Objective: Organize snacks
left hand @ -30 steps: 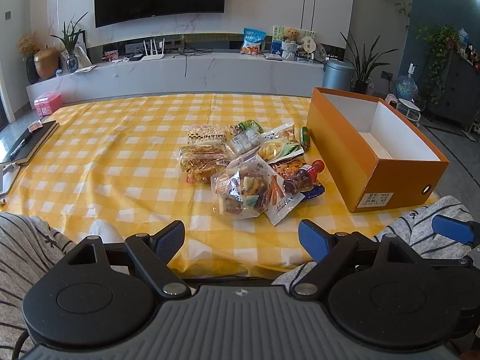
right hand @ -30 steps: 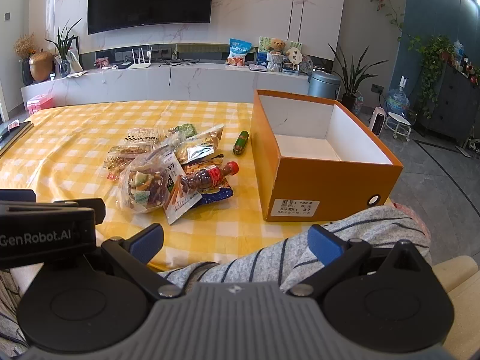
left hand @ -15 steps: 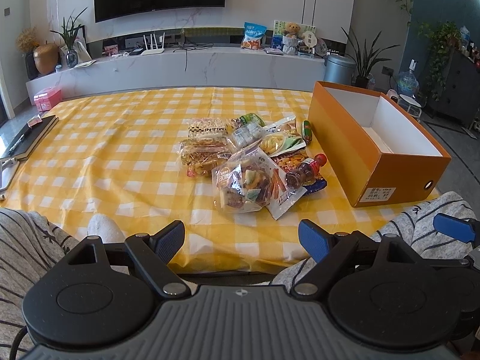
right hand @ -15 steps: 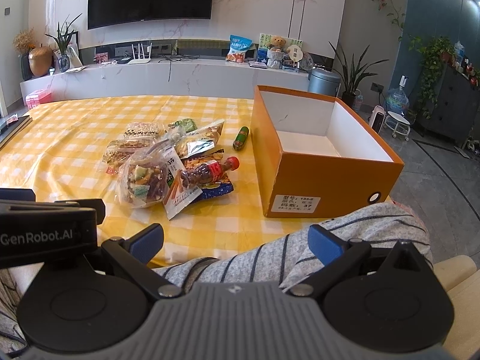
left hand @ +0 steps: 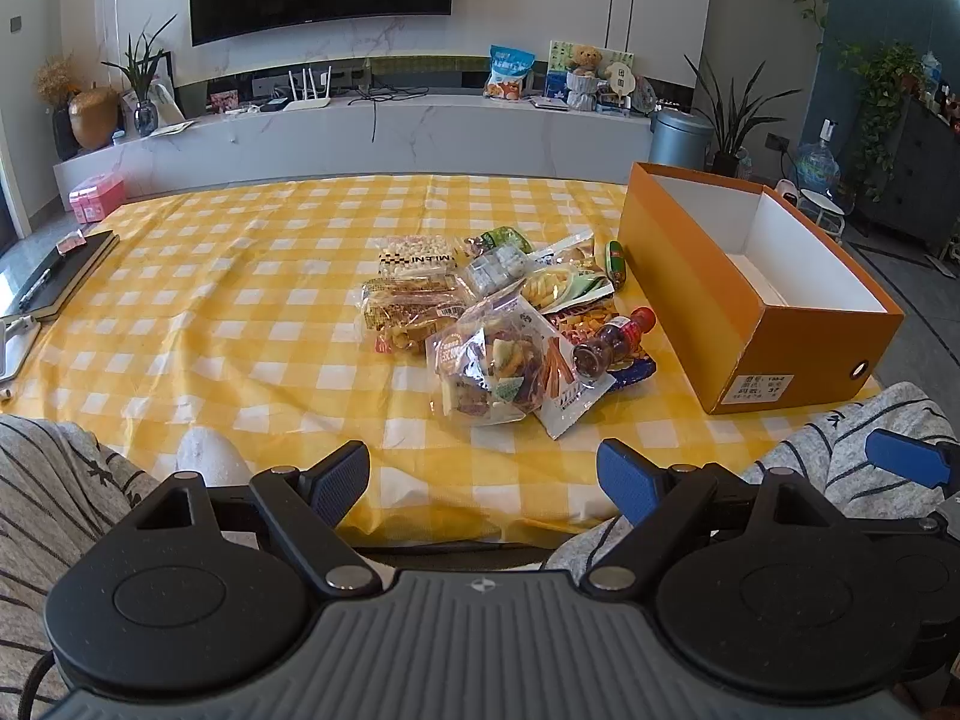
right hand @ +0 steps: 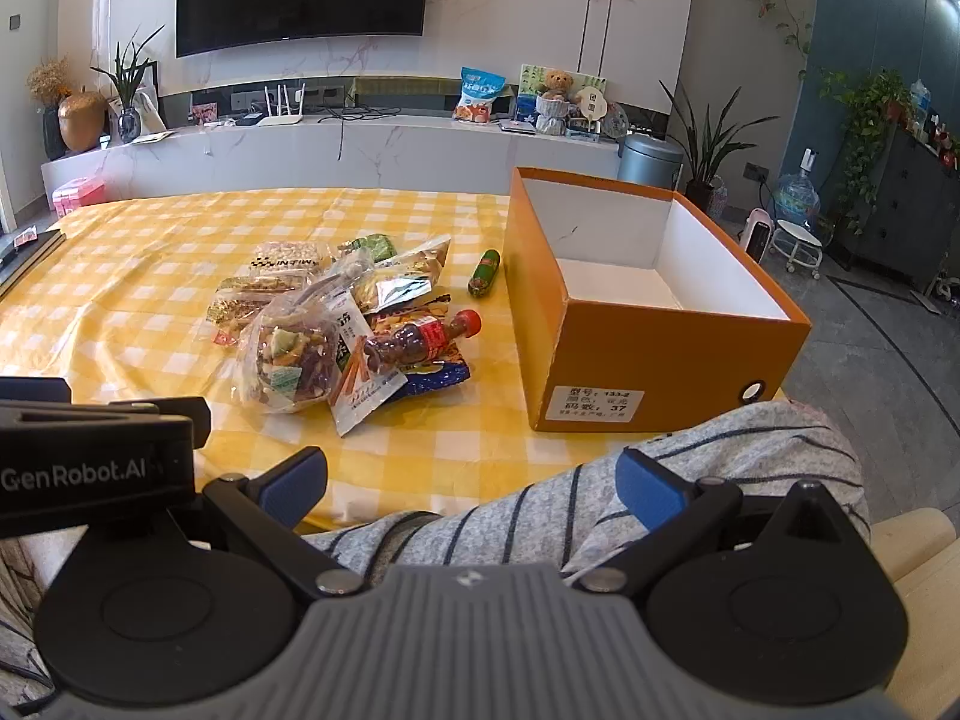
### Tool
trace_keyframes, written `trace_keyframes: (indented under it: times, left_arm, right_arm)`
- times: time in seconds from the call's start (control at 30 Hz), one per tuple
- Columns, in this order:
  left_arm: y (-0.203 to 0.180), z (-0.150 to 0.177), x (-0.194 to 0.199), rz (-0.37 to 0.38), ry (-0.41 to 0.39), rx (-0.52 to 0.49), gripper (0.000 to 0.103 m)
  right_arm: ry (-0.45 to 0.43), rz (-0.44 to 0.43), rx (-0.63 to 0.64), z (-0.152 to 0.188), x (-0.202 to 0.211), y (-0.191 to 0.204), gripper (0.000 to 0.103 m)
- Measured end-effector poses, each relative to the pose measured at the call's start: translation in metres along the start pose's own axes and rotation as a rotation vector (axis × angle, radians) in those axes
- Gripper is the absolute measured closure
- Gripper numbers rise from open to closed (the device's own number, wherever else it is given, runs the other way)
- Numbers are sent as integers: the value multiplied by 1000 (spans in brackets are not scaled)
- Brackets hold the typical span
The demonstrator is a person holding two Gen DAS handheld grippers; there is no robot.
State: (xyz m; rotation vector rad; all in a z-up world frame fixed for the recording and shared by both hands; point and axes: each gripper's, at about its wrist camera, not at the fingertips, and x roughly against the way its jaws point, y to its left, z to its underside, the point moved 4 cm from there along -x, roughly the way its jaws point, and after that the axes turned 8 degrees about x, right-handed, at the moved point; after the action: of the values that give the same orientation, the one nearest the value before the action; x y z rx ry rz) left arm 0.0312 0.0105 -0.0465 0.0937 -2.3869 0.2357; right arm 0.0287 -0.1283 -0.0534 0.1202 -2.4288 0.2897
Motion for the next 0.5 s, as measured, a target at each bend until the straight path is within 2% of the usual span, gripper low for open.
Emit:
trace_keyframes:
  times: [0.5]
  left_arm:
    - [1,-11,6,-2,-36,4,3]
  right_arm:
    - [-43,-13,-9,-8,7,1,3]
